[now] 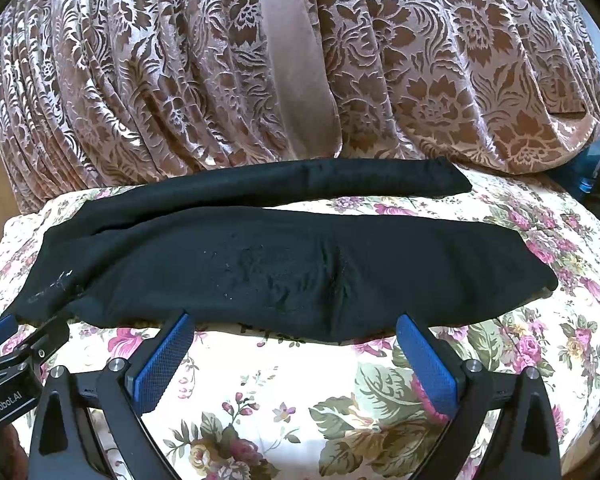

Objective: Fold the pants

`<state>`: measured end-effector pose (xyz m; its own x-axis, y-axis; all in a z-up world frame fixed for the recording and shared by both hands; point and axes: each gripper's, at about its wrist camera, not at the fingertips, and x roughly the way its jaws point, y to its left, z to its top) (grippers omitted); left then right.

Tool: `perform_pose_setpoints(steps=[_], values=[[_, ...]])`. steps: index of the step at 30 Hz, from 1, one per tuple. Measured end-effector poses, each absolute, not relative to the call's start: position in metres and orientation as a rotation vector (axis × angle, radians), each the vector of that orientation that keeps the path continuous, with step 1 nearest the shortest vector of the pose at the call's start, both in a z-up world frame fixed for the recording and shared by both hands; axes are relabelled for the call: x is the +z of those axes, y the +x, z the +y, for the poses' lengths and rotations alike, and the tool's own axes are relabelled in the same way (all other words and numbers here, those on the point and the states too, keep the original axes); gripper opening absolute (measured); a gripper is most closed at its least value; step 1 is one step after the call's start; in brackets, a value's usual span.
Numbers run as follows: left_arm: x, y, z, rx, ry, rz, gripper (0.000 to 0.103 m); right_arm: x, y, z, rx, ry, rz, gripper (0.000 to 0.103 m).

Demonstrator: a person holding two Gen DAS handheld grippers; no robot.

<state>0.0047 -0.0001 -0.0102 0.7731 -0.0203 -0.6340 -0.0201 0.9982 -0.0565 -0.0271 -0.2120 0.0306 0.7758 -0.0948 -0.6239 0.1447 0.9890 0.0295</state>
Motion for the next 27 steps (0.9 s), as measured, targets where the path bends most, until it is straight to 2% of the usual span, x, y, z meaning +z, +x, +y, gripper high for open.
perform_pose_setpoints(steps=[27], values=[[-0.0149,0.0069,-0.0019,-0.009,-0.067,0.713,0.098,0.0286,-0.0256,-0.2113,-0.129,0.072,0.681,0.103]])
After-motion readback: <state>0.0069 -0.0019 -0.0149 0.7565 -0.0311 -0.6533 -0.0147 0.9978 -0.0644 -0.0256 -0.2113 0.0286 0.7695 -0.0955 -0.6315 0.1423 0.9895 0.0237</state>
